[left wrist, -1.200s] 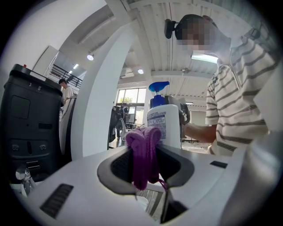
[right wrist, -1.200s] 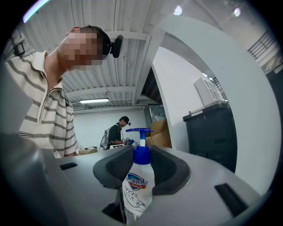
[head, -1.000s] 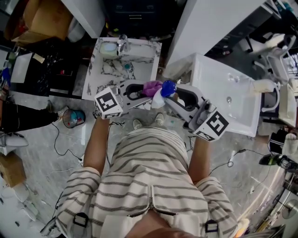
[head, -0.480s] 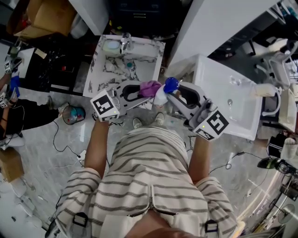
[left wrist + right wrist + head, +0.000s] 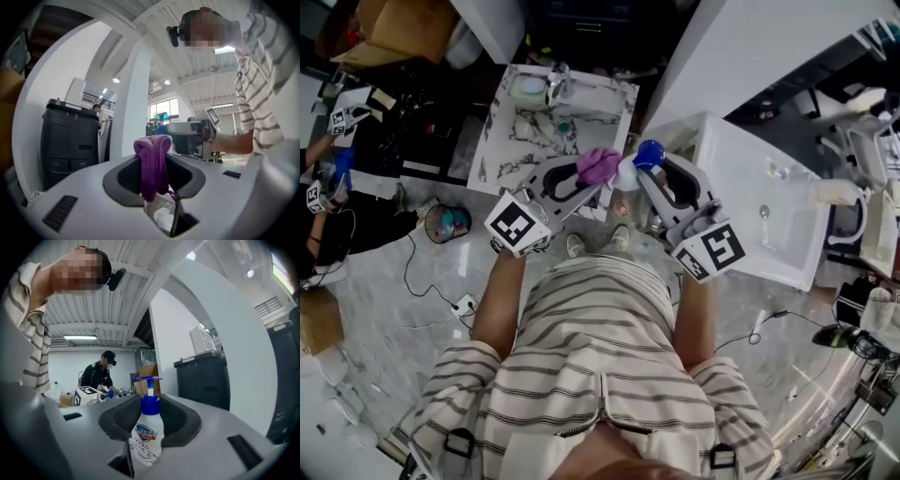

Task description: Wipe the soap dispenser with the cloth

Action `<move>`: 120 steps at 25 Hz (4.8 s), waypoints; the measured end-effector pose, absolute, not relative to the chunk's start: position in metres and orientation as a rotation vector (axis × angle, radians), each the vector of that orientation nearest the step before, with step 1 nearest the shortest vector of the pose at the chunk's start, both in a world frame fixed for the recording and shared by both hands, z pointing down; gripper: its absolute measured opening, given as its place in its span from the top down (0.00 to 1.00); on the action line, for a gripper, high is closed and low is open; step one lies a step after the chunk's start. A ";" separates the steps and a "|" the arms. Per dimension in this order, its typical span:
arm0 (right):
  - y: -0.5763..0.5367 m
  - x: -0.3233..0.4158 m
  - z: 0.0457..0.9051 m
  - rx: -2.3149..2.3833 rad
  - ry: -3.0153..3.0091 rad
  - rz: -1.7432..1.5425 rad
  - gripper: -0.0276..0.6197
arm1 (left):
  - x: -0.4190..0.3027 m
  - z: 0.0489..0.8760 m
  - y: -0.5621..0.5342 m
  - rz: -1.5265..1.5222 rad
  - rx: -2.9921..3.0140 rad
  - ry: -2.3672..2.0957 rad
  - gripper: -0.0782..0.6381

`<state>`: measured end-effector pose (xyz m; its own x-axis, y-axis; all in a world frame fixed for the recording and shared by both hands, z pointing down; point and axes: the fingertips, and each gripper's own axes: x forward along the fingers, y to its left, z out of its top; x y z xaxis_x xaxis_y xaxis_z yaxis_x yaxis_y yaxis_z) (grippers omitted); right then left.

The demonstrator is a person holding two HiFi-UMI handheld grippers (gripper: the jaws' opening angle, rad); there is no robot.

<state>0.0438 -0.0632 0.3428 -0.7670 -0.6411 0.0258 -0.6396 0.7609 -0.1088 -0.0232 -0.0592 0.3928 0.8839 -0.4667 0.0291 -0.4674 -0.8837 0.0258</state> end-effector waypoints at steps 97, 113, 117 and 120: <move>-0.247 0.027 0.490 -1.693 2.715 -0.364 0.89 | -0.079 0.450 -0.123 0.116 2.526 -1.533 0.72; -0.160 0.032 0.419 -1.554 2.714 -0.316 0.95 | -0.054 0.417 -0.093 0.079 2.616 -1.528 0.72; -0.148 0.031 0.406 -1.533 2.700 -0.308 0.95 | -0.052 0.410 -0.093 0.073 2.641 -1.532 0.73; -0.140 0.032 0.399 -1.530 2.685 -0.300 0.96 | -0.050 0.403 -0.094 0.058 2.661 -1.539 0.73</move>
